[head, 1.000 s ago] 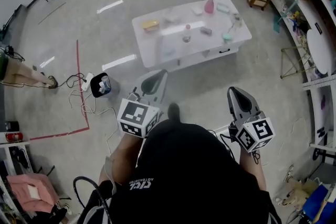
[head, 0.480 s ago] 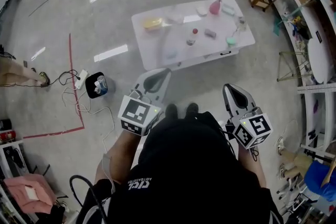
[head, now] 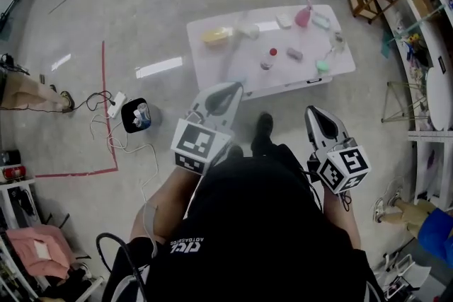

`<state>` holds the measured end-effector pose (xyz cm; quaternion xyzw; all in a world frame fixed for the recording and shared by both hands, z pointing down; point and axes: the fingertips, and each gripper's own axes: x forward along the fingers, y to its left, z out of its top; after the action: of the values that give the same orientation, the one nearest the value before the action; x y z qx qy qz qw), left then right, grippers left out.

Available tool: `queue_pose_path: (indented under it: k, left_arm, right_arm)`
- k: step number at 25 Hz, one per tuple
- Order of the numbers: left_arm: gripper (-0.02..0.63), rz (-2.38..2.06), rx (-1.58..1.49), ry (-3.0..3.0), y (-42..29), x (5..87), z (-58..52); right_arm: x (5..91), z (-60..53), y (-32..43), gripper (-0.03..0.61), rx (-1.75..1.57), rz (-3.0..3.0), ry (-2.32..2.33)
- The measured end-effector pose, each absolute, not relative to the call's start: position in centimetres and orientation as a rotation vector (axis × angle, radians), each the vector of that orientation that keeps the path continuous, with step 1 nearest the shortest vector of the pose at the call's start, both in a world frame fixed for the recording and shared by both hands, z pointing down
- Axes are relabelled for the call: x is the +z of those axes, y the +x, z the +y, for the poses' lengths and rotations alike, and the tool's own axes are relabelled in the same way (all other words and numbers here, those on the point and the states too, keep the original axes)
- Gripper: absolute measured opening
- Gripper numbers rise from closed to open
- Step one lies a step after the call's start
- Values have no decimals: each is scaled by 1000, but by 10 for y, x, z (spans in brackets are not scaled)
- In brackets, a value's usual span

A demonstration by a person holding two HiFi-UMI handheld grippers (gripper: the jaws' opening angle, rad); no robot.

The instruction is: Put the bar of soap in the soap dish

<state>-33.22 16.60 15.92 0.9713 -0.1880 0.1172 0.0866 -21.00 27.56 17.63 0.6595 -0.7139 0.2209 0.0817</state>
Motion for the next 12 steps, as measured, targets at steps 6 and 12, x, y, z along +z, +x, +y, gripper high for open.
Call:
queue_pose_path:
  k: [6, 12]
  left_arm:
    - [9, -682, 380, 2841, -299, 163, 113]
    - [9, -776, 441, 2797, -257, 167, 77]
  right_arm:
    - [172, 222, -163, 14, 636, -2194, 1927]
    - [175, 194, -102, 14, 689, -2242, 1924]
